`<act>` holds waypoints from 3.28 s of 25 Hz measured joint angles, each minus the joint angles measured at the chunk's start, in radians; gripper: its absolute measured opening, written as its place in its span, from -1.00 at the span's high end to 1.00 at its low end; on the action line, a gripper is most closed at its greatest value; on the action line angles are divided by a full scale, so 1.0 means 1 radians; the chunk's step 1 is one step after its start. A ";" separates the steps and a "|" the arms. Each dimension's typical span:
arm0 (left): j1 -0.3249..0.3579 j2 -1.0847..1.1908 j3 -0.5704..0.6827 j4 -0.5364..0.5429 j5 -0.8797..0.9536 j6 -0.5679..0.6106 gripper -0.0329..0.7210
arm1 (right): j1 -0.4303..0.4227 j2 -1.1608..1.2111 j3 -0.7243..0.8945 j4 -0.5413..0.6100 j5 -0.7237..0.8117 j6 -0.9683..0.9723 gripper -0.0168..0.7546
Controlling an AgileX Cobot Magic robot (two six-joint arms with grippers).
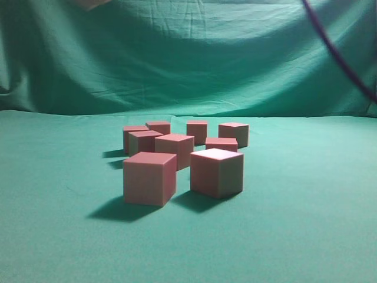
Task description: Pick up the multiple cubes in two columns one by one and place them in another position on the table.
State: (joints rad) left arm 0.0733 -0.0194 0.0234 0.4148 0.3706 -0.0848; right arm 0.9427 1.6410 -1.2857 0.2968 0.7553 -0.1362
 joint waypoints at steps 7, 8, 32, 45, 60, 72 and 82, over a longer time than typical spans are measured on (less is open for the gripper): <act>0.000 0.000 0.000 0.000 0.000 0.000 0.91 | 0.039 0.172 0.000 -0.094 -0.060 0.151 0.28; 0.000 0.000 0.000 0.000 0.000 0.000 0.91 | 0.039 0.189 0.000 -0.110 -0.061 0.170 0.28; 0.000 0.000 0.000 0.000 0.000 0.000 0.91 | 0.039 0.319 0.000 -0.253 -0.138 0.261 0.28; 0.000 0.000 0.000 0.000 0.000 0.000 0.91 | 0.039 0.327 -0.367 -0.252 0.163 0.199 -0.45; 0.000 0.000 0.000 0.000 0.000 0.000 0.91 | 0.039 0.172 -0.969 -0.252 0.528 0.192 0.96; 0.000 0.000 0.000 0.000 0.000 0.000 0.91 | 0.039 -0.157 -0.947 -0.234 0.542 0.151 0.96; 0.000 0.000 0.000 0.000 0.000 0.000 0.91 | 0.039 -0.537 -0.560 0.009 0.536 -0.052 0.96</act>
State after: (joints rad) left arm 0.0733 -0.0194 0.0234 0.4148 0.3706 -0.0848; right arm 0.9815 1.1041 -1.8453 0.3061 1.2911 -0.1881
